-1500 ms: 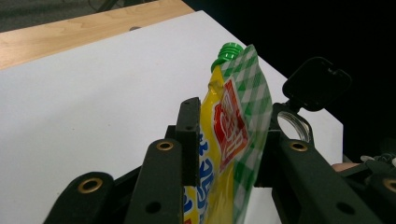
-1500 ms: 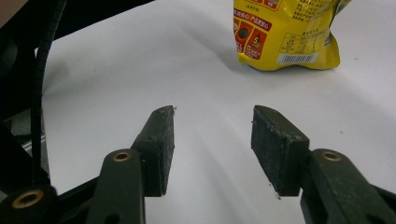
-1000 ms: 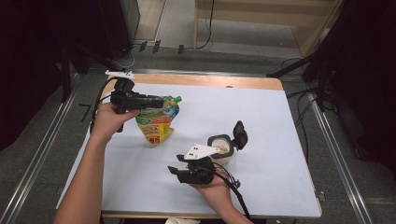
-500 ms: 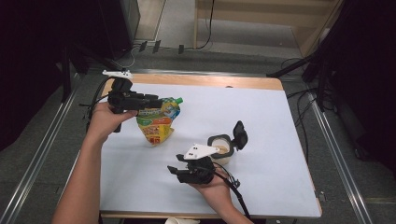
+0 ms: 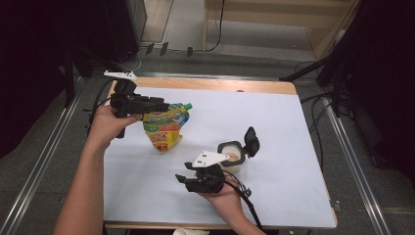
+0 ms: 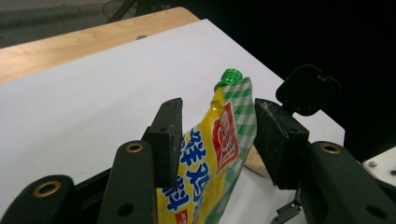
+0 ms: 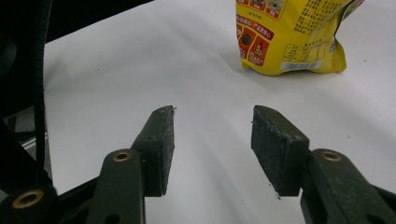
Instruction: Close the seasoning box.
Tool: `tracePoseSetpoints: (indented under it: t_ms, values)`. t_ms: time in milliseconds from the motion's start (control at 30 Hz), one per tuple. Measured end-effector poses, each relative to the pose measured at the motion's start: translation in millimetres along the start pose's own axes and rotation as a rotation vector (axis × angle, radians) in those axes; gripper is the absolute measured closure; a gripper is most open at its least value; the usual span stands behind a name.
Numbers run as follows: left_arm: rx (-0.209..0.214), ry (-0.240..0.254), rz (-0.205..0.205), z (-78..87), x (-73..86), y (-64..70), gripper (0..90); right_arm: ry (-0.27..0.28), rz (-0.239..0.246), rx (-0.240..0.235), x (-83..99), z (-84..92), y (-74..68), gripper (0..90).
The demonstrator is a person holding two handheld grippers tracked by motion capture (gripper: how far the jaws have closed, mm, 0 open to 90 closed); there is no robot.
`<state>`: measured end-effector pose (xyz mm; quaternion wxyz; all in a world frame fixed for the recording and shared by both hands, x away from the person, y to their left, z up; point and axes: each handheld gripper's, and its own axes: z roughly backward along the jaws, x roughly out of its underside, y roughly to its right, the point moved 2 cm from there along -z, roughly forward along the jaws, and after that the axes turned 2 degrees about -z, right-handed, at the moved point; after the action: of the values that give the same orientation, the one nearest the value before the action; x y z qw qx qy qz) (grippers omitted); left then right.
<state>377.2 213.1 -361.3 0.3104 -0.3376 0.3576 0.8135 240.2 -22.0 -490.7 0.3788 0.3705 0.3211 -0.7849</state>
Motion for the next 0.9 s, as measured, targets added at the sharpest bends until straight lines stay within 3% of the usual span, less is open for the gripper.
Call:
tracePoseSetpoints:
  t_ms: [267,467,633,900]
  values:
    - [-0.007,0.006,-0.016,6.2,-4.3,7.4,53.9,-0.001,0.001,-0.001,0.0,-0.1,-0.1,50.7]
    - [-0.03,-0.001,0.014,10.1,-7.5,8.8,53.6,-0.002,0.0,-0.003,0.1,-0.4,-0.4,50.6]
    - [-0.033,0.006,0.006,13.6,-9.8,11.7,53.3,-0.005,0.004,-0.002,0.4,-1.1,-1.0,50.6]
    - [-0.038,0.022,0.009,21.6,-12.7,6.3,53.1,-0.009,0.004,-0.005,0.7,-1.9,-1.4,50.7]
